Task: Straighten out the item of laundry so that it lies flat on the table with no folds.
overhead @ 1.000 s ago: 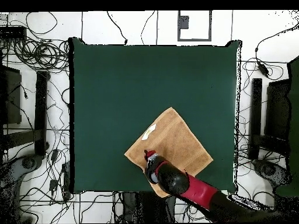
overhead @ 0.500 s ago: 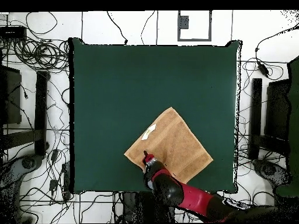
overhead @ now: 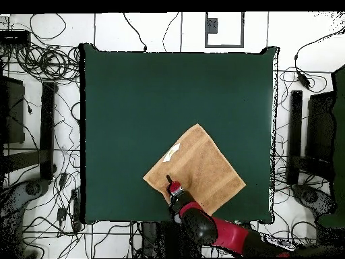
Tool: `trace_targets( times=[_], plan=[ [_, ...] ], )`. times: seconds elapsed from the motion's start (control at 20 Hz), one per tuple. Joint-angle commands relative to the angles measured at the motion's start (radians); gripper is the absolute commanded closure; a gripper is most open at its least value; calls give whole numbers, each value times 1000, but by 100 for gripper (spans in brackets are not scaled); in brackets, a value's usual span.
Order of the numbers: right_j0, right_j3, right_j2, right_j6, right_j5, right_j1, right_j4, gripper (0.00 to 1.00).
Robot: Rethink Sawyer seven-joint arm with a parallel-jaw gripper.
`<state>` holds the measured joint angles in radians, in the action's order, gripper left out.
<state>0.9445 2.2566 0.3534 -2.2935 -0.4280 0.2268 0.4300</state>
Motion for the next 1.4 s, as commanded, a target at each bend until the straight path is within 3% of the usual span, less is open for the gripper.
trace_targets(
  times=[0.05, 0.8, 1.4],
  plan=[
    [-76, -376, 282, -213, 1, -245, -67, 0],
    [-28, -437, 365, -171, 13, -326, 38, 0],
    [-26, -417, 368, -151, 10, -312, 26, 0]
  ],
)
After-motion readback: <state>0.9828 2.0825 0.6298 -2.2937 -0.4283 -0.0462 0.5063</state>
